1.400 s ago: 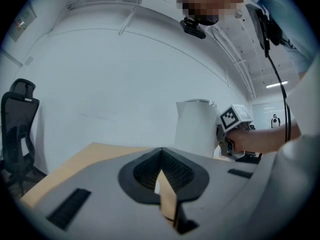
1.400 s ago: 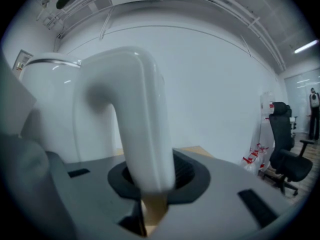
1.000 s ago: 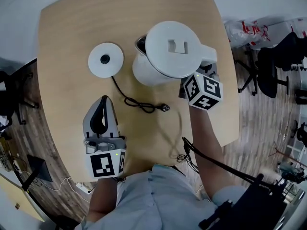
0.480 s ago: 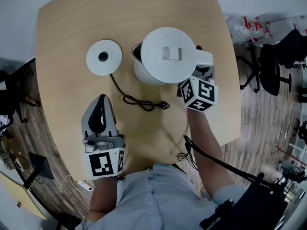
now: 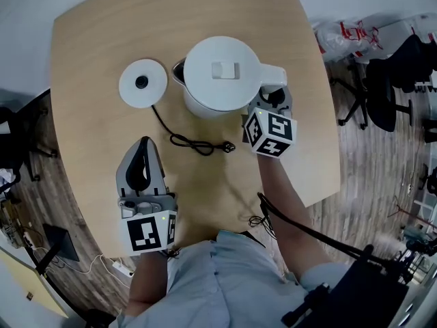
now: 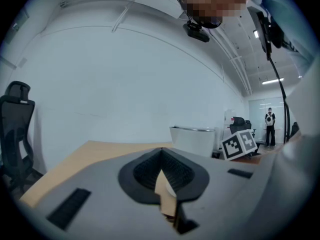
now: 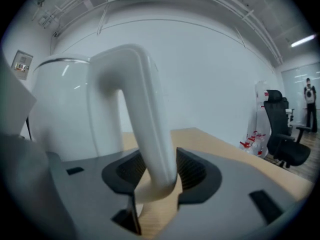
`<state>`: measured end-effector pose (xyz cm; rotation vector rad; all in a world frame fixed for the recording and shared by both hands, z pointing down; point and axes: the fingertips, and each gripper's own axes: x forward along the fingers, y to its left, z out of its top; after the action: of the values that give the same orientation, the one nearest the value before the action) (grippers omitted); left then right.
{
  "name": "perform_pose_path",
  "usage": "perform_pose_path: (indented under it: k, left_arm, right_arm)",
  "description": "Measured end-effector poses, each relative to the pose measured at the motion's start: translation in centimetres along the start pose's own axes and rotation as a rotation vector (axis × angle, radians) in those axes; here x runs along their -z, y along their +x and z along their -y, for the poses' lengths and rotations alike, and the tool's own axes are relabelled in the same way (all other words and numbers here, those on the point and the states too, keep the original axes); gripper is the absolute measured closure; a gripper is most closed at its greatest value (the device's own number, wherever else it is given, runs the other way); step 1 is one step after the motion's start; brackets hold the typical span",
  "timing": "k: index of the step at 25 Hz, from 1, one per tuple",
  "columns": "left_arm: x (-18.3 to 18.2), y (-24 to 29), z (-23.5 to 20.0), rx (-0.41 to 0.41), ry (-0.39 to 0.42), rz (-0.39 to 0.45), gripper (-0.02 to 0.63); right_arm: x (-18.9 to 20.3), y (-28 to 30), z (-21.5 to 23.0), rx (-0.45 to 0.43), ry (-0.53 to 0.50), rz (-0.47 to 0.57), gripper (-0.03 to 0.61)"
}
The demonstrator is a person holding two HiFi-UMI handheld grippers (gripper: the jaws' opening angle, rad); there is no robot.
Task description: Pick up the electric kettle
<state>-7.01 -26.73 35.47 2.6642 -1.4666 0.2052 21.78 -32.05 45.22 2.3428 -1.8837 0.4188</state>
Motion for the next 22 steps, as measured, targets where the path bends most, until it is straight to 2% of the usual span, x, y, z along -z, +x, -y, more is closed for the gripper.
perform_pose_path:
  k: [5,9,12,16,19,22]
  left_arm:
    - [-0.6,-0.9,0.2,-0.008,0.016,0.021,0.614]
    - [-0.7,-2.0,1.3,0.0,0.018,0.036,0.614]
    - [-1.0,-3.6,2.4,0.013,0.023,0.041,0.614]
    - [-1.6,-5.3,3.9,-0.001,0.026,0.06,0.614]
    - [-3.2,-6.4,5.2,-0.014,0.028,0.088,0.614]
    - [-5.6,-7.7,6.2,-0.027,0.064,0.127,0.614]
  right_arm:
    - [2.4,-2.6,-0.4,-0.009,0.019,-0.051,0.407]
    - [2.4,-5.9,-1.7,-0.021,0.028,-0.047,0.407]
    - [1.8,-9.5,-4.1,-0.091,0.0,-0.028,0.407]
    - [-0.6,-13.7,-7.3,-0.239,-0.041,0.021,0.413]
    - [-3.6,-16.7,-8.0,-0.307,-0.063,0.083,0.528]
    - [-7.0,-19.4,-8.5,-0.354,-0.091,0.157,0.557]
